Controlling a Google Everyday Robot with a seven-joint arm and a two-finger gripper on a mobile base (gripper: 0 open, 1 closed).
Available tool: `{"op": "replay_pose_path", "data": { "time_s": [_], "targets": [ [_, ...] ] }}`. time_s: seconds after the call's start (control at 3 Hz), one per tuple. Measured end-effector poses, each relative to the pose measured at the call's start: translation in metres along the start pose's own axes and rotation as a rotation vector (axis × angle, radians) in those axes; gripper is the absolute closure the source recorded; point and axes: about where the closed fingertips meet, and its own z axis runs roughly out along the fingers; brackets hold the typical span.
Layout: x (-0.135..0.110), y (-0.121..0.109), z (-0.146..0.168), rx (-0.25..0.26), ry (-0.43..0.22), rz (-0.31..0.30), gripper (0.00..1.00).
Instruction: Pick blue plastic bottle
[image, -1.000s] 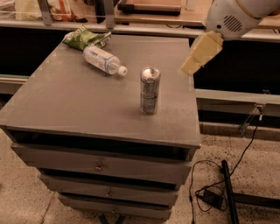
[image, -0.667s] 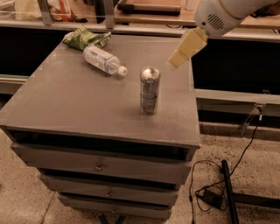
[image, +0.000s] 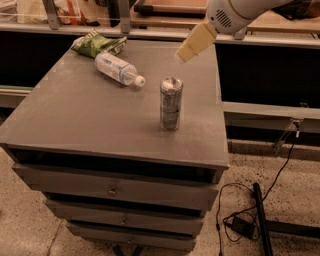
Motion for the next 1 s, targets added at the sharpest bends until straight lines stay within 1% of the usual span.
{"op": "replay_pose_path", "data": {
  "time_s": [0.33,0.67,1.0],
  "targets": [
    [0.000,0.001,0.000,-0.003,0.002,-0.007,0.00],
    [0.000,0.000,0.008,0.027,-0.002,0.046,0.00],
    [-0.011,-0.007,0.031,0.061,-0.016,0.107,0.00]
  ]
}}
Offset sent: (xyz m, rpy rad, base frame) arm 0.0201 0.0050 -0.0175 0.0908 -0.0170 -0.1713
